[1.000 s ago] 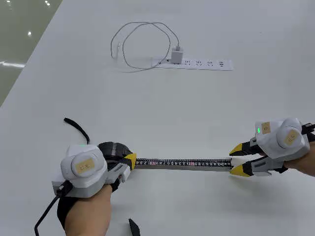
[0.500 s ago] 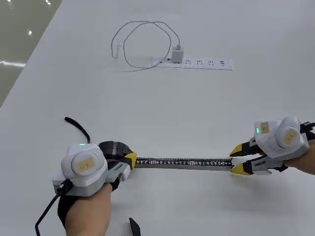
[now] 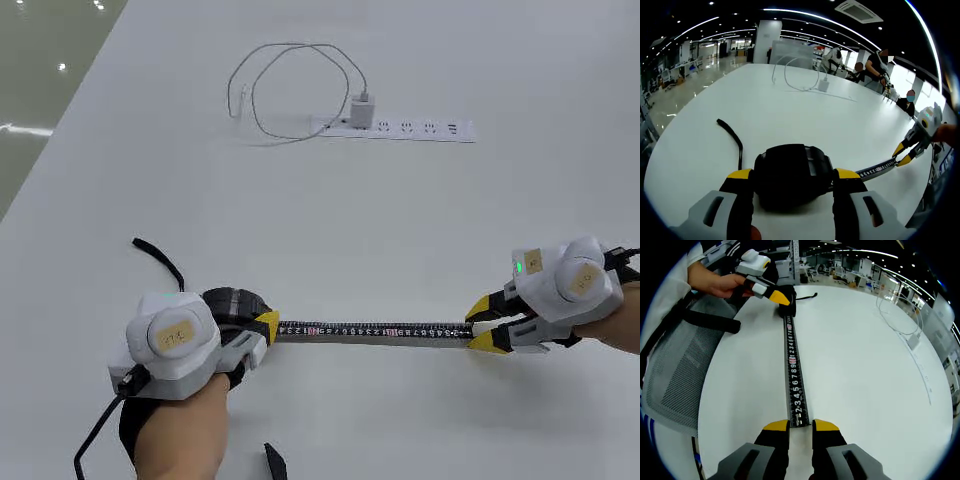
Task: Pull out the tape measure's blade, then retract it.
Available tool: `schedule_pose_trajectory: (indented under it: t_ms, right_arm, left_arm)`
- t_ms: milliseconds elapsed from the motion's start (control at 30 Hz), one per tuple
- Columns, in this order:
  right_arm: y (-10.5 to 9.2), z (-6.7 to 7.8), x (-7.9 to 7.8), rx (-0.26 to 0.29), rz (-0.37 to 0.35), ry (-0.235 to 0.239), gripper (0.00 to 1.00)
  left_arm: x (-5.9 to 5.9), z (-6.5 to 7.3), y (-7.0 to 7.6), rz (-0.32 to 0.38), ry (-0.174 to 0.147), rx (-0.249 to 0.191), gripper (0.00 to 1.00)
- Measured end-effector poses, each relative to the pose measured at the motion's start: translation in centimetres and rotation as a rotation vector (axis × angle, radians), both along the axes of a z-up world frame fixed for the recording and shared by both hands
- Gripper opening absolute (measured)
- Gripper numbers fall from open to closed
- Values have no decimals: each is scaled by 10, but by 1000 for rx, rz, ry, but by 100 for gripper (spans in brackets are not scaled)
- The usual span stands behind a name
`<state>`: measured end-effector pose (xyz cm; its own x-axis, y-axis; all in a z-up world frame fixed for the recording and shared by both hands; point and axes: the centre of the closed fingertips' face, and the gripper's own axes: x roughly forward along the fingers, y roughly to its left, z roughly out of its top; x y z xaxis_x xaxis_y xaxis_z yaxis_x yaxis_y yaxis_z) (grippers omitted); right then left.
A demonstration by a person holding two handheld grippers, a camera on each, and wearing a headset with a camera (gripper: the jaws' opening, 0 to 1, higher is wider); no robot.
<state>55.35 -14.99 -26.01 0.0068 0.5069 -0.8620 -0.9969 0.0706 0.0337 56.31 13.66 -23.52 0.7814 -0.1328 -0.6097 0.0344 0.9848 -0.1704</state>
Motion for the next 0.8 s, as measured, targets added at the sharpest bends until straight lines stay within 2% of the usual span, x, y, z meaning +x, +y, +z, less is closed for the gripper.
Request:
schedule_pose_trajectory:
  t_ms: [233, 800]
  right_arm:
    - [-2, -6, 1, -21, 18, -7, 11]
    - [-3, -7, 3, -32, 28, -36, 11]
  left_arm:
    - [0, -1, 0, 2, 3, -1, 61]
    - [0, -2, 0, -13, 15, 9, 60]
